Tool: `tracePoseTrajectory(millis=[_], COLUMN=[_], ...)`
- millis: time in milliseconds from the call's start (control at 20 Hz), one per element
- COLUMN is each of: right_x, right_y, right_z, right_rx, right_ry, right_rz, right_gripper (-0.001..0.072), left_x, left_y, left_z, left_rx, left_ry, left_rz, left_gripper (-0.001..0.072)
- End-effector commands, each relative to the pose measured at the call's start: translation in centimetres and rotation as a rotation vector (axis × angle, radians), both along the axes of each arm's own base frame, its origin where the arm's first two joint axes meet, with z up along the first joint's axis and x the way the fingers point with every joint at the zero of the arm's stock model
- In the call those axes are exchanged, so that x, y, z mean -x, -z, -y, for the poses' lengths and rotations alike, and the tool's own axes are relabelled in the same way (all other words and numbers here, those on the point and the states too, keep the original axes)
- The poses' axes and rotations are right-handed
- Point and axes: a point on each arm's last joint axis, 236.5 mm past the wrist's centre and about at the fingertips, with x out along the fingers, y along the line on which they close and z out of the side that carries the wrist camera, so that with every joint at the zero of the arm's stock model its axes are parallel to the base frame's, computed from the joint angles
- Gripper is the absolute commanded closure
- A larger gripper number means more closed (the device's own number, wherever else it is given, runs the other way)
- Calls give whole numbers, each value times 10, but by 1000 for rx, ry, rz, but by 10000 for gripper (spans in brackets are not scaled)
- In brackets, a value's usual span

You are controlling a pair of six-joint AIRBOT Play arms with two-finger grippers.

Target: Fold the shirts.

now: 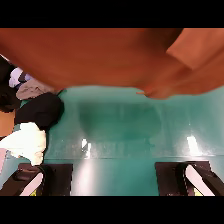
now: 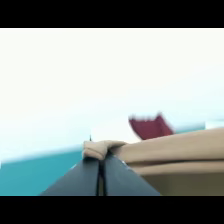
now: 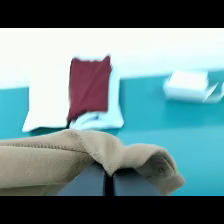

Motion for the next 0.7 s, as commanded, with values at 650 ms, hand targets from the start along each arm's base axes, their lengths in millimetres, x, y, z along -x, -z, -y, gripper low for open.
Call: tracePoseTrajectory(millis=[650], right_x=[-147], right_y=[393], right_z=[-40], right_rx=[-345], right_ry=[-202], right_rz=[-1022], right_gripper=[690], left_x=[-262], left_y=[467], left_z=[29], left_rx=[-115], left_ry=[77], left_rz=[-1397], left_gripper=[686])
